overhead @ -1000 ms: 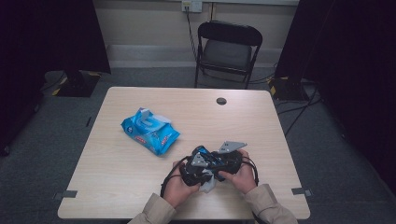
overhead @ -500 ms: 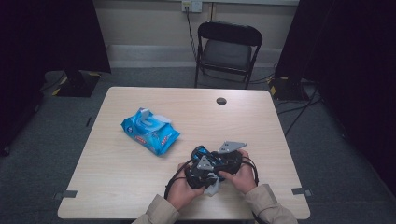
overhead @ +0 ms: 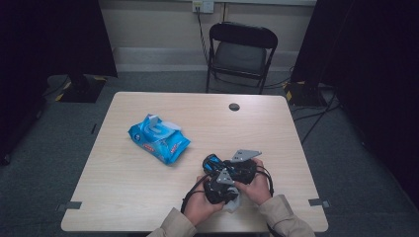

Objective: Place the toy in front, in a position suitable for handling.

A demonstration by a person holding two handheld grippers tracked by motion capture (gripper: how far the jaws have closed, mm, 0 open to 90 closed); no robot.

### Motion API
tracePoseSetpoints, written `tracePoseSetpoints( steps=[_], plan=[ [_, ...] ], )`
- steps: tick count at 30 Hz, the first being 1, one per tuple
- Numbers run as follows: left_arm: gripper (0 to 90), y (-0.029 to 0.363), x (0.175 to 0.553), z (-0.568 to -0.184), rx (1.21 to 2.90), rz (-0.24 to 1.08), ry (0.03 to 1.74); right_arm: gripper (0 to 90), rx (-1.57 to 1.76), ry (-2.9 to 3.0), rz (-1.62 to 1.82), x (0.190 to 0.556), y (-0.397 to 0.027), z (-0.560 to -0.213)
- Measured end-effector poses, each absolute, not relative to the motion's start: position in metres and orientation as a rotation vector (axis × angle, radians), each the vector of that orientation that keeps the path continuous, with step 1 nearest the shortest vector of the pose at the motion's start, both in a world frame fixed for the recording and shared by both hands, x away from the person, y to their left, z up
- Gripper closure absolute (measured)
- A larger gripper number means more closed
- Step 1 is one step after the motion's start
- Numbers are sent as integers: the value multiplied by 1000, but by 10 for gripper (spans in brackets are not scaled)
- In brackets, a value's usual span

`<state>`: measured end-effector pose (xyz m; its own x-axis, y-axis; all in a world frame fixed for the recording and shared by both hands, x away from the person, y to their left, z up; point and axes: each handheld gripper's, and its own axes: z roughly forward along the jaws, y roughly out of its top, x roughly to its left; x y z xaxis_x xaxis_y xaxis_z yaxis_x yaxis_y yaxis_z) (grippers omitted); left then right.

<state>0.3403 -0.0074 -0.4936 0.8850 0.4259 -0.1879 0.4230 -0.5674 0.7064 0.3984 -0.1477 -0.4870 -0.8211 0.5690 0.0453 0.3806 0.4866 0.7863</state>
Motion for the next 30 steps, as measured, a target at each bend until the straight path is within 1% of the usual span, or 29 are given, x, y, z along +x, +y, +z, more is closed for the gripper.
tracePoseSetpoints(
  steps=[2, 7, 12, 14, 15, 16, 17, 19, 21, 26, 27, 30],
  plan=[
    [867, -11, 339, -494, 2234, -18, 590, 433, 816, 2512, 1246, 399, -148, -487],
    [866, -10, 336, -491, 2233, -23, 576, 433, 815, 2511, 1248, 399, -148, -487],
    [866, 3, 335, -482, 2214, -2, 573, 433, 816, 2509, 1253, 399, -148, -488],
    [866, 18, 337, -478, 2212, 16, 601, 432, 816, 2507, 1251, 398, -148, -488],
    [866, 18, 337, -478, 2212, 16, 601, 432, 816, 2507, 1251, 398, -148, -488],
    [866, 29, 339, -476, 2206, 36, 628, 432, 816, 2508, 1251, 399, -148, -488],
    [866, 29, 339, -476, 2206, 36, 628, 432, 816, 2508, 1251, 399, -148, -488],
    [866, 47, 343, -472, 2198, 62, 670, 432, 816, 2507, 1252, 398, -148, -488],
    [866, 52, 345, -471, 2188, 74, 686, 432, 816, 2507, 1253, 398, -148, -488],
    [866, 83, 353, -463, 2160, 119, 753, 432, 814, 2507, 1252, 398, -148, -488],
    [867, 83, 353, -463, 2160, 119, 753, 432, 814, 2507, 1252, 398, -148, -488],
    [867, 99, 360, -459, 2129, 151, 802, 432, 814, 2502, 1251, 398, -148, -488]
  ],
)
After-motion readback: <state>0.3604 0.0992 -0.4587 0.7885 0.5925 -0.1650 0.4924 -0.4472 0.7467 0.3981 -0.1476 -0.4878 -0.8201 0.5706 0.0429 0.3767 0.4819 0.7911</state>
